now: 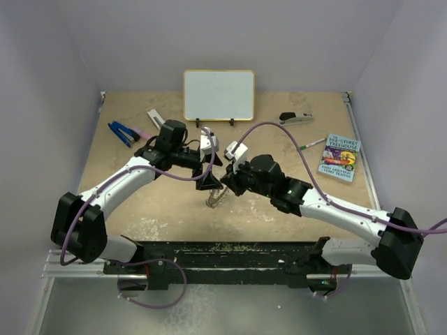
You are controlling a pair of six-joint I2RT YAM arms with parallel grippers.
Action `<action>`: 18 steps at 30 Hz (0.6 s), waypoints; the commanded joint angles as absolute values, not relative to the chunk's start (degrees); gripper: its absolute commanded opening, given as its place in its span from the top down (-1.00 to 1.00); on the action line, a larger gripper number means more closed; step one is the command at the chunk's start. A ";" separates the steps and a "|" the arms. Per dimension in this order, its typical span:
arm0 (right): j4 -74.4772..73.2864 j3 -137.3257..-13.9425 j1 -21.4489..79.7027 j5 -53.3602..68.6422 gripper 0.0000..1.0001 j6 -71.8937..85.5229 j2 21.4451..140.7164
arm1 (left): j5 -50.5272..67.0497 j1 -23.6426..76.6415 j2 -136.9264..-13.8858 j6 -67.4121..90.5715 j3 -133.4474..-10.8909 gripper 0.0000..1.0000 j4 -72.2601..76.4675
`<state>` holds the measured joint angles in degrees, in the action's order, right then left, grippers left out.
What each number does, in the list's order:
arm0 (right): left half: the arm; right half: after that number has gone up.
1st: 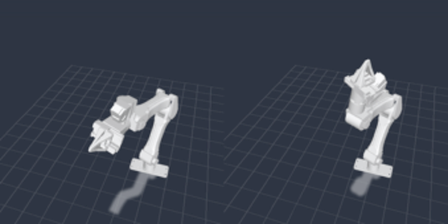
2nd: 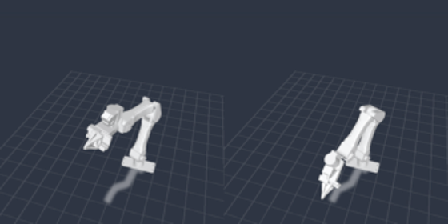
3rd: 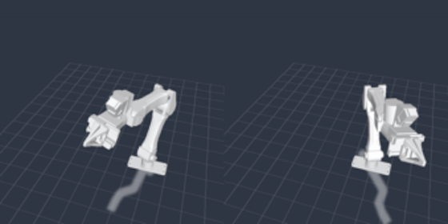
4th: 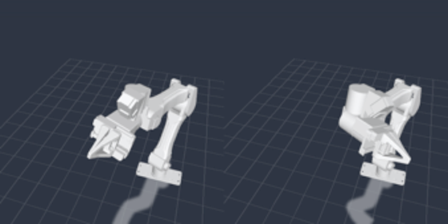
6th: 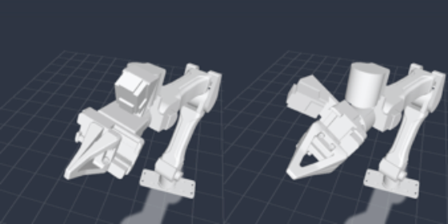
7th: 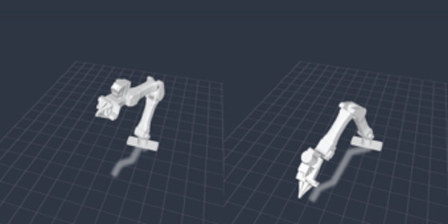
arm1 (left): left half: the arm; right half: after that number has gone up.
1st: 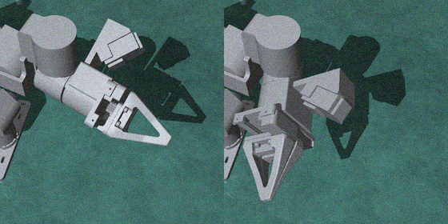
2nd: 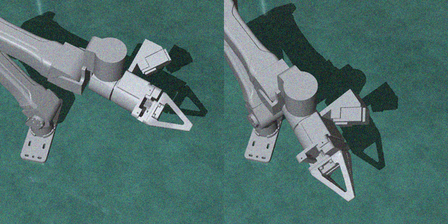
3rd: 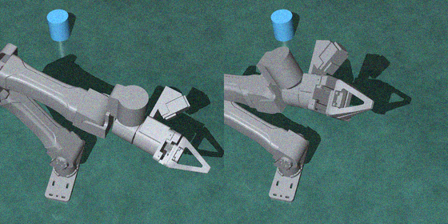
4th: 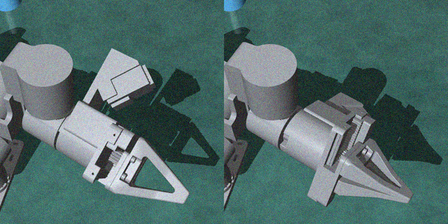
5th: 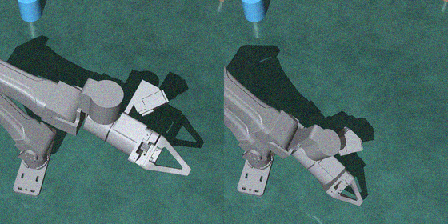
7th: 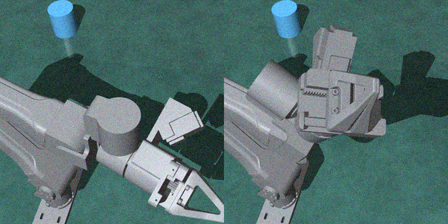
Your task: Put the keys on the keyring
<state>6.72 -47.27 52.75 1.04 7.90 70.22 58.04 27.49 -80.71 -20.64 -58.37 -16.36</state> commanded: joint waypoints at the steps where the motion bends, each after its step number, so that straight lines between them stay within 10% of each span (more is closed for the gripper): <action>1: 7.12 -50.90 53.32 -0.85 1.00 10.24 66.27 | 58.00 29.26 -79.98 -20.69 -61.95 -0.97 -15.71; 18: 5.47 -51.06 55.02 0.07 1.00 12.35 62.95 | 57.79 32.38 -79.05 -24.94 -61.15 -0.91 -18.71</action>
<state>2.81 -47.79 54.74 -0.49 11.60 65.41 57.19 32.14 -80.66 -21.56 -59.66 -17.74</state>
